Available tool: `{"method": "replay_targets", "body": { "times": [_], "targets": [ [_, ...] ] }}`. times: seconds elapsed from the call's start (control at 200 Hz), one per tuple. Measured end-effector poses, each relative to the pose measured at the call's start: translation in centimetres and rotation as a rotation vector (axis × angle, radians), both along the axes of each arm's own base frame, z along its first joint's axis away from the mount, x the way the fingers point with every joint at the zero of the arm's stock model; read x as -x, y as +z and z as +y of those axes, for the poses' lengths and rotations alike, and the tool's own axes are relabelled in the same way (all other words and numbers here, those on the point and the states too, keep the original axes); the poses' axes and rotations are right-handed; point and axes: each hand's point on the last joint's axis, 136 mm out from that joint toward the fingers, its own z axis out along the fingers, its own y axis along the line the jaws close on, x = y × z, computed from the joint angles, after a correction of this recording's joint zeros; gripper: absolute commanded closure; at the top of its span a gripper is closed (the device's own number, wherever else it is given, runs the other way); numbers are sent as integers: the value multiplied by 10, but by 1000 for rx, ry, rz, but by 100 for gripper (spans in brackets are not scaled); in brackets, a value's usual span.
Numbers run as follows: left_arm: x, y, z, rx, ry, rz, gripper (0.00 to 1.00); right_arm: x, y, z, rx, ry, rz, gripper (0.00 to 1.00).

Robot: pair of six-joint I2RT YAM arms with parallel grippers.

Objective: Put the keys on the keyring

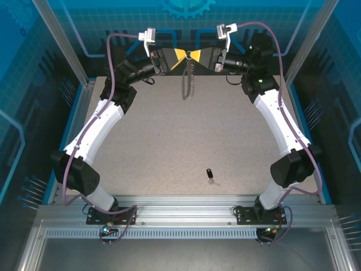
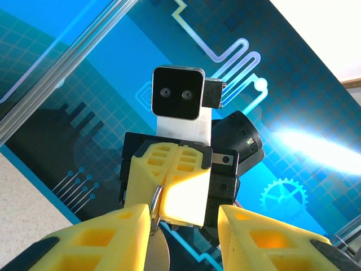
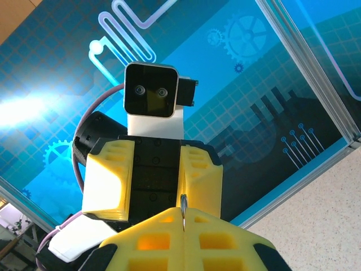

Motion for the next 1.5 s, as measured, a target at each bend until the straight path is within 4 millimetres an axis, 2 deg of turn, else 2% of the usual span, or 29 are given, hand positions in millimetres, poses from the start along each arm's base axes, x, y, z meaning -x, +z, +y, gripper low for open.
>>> {"method": "replay_targets", "body": {
  "times": [0.24,0.555,1.135,1.195,1.24,1.351,1.441,1.501],
  "targets": [
    [0,0,-1,0,-1,0,62,1,1,1,-3,1,0,100],
    [2,-6,-6,-7,-12,8,56,4,1,7,-3,16,0,100],
    [-4,-17,-6,-17,3,17,89,2,-4,7,1,11,15,100],
    [-4,-18,-6,-18,4,14,96,2,-4,7,2,9,18,100],
    [-4,-18,-6,-17,7,17,100,1,-5,7,4,6,23,86],
    [-5,-20,-6,-21,11,19,100,-4,-8,3,9,-16,37,65],
    [-6,-22,-7,-35,16,6,100,-13,-14,-12,13,-67,60,61],
    [-7,-25,-7,-51,20,-1,100,-24,-20,-29,15,-123,89,59]
  ]
}}
